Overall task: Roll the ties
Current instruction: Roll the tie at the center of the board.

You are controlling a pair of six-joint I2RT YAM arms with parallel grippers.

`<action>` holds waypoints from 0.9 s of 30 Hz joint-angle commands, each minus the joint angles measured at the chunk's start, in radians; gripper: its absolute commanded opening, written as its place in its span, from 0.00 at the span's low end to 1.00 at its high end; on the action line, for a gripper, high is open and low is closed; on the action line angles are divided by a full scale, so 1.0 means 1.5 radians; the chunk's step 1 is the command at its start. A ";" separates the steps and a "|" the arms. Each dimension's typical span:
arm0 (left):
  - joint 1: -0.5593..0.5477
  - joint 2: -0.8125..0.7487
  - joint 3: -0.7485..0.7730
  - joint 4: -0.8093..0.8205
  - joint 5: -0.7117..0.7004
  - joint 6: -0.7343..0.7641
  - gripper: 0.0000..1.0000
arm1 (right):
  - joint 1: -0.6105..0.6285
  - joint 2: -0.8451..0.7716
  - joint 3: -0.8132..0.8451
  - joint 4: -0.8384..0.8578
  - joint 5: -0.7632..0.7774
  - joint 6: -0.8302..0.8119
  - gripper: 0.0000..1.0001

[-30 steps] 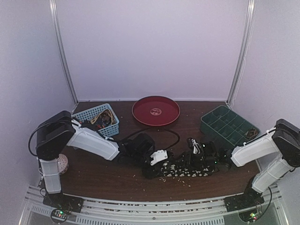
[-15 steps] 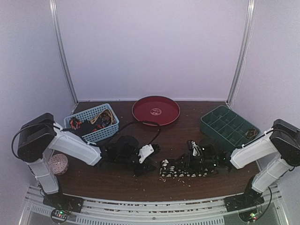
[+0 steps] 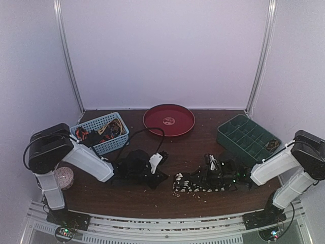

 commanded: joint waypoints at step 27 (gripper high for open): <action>-0.020 0.086 0.076 0.097 0.162 -0.082 0.00 | 0.009 -0.016 0.009 -0.122 0.094 -0.120 0.33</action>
